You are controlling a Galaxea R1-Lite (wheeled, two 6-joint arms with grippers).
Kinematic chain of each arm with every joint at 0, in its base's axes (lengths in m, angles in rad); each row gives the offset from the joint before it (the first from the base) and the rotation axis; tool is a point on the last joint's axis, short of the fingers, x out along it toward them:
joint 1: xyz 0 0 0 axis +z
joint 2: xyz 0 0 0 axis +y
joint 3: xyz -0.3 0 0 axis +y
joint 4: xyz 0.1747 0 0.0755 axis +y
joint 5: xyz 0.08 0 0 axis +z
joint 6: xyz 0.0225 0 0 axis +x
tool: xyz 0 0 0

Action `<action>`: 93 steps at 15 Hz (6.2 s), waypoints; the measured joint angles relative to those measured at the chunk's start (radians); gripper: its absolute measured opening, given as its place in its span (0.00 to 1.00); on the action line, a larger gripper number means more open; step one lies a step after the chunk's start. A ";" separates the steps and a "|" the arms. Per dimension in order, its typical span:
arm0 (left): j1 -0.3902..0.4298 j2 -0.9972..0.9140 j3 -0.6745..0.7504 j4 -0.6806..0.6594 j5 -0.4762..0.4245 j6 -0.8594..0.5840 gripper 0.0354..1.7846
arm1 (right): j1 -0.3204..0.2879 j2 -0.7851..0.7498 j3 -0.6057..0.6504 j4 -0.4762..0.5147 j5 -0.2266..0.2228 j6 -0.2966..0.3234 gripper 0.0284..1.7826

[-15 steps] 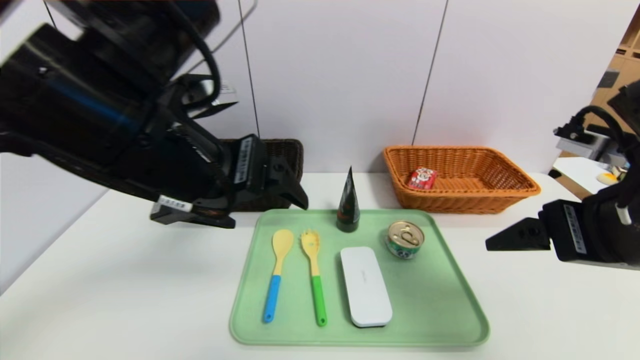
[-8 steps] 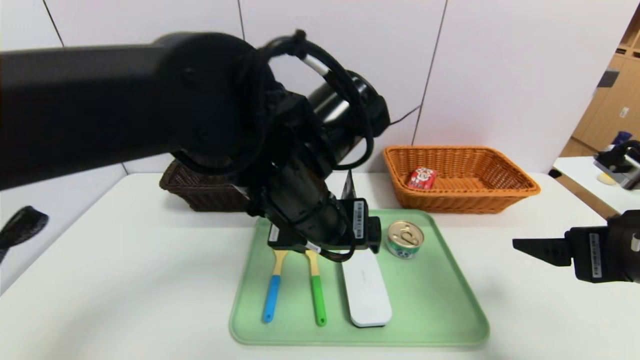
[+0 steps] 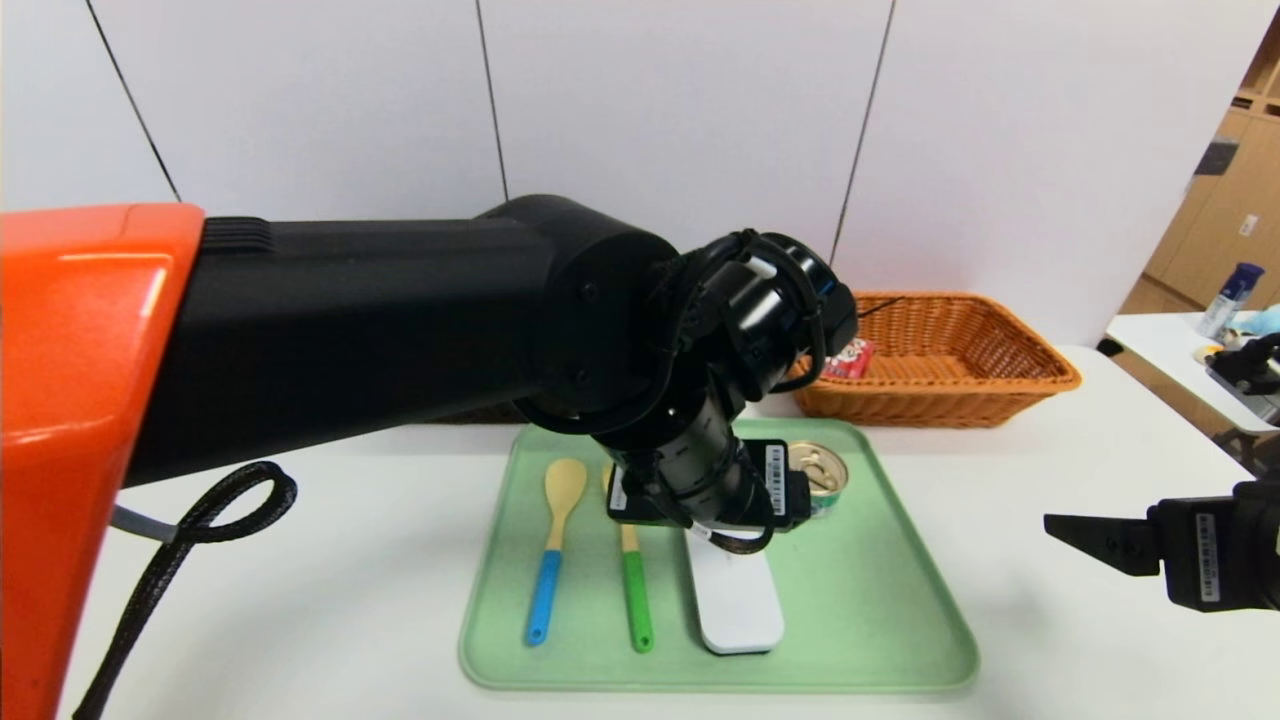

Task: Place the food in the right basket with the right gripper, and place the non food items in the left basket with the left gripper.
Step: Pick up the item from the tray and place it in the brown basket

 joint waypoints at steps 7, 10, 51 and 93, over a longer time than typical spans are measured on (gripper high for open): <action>-0.003 0.062 -0.002 -0.033 0.004 -0.016 0.94 | 0.000 -0.035 0.058 0.000 0.005 -0.002 0.95; -0.003 0.079 -0.005 -0.033 0.019 -0.040 0.94 | 0.000 -0.043 0.062 0.000 0.007 -0.003 0.95; -0.024 0.158 -0.007 -0.045 0.087 -0.032 0.55 | 0.017 -0.132 0.119 -0.002 0.013 -0.014 0.95; 0.828 0.065 0.018 -0.478 -0.170 0.086 0.69 | 0.003 -0.096 0.134 -0.006 0.013 -0.003 0.95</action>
